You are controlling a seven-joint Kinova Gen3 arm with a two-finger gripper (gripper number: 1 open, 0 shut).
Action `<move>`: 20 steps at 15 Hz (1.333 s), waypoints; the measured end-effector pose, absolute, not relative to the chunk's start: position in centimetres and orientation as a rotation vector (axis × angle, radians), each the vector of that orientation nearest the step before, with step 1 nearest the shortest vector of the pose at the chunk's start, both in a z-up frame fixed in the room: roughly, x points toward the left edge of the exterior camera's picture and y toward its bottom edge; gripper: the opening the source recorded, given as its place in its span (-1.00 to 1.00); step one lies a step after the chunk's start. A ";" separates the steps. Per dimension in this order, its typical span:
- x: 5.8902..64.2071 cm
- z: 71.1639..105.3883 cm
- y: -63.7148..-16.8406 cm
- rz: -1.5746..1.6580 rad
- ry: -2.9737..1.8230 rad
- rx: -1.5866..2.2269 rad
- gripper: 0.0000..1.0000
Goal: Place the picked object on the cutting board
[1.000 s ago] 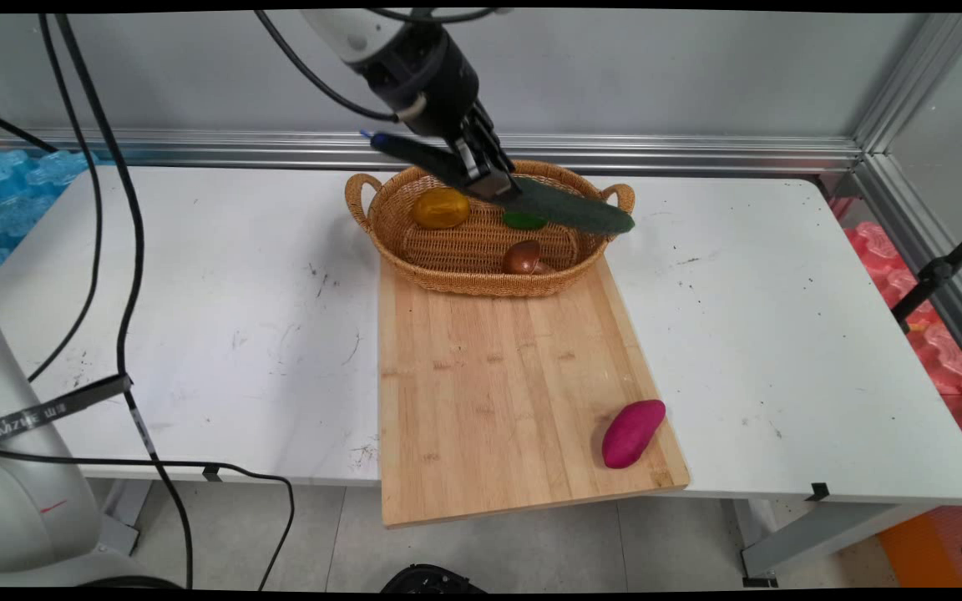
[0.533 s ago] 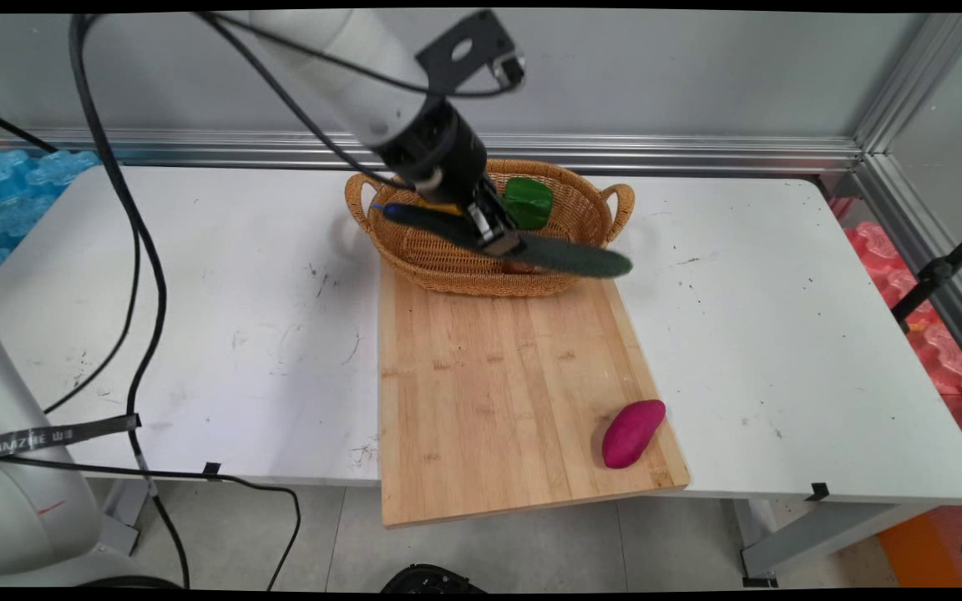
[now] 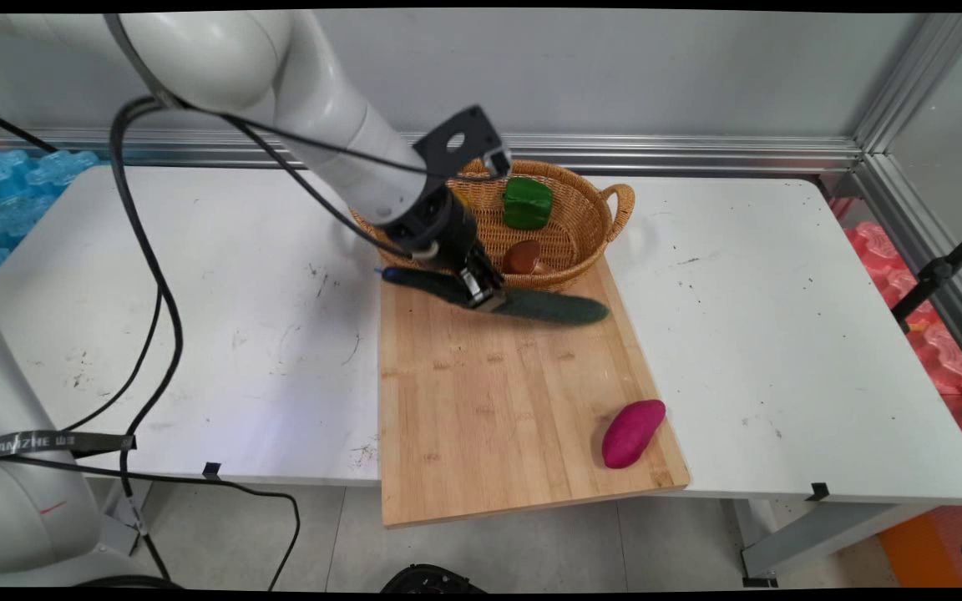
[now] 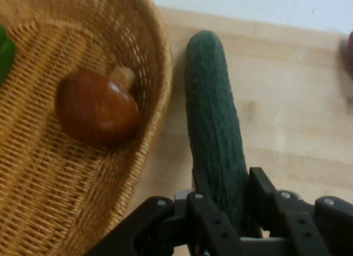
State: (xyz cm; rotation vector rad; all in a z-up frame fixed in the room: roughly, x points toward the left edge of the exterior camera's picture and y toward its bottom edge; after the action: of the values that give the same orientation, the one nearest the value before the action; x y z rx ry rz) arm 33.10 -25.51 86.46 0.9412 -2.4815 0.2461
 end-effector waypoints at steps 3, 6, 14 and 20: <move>33.5 84.3 -25.6 0.229 -2.492 0.947 -1.00; 34.0 82.8 -25.6 0.220 -2.502 0.948 -1.00; 35.7 79.8 -26.0 0.217 -2.537 0.942 -1.00; 36.9 78.6 -25.8 0.208 -2.558 0.929 1.00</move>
State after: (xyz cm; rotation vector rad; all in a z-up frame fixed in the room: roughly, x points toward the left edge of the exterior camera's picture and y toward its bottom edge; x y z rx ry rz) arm 36.88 -25.84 78.63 0.9287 -2.5577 0.2081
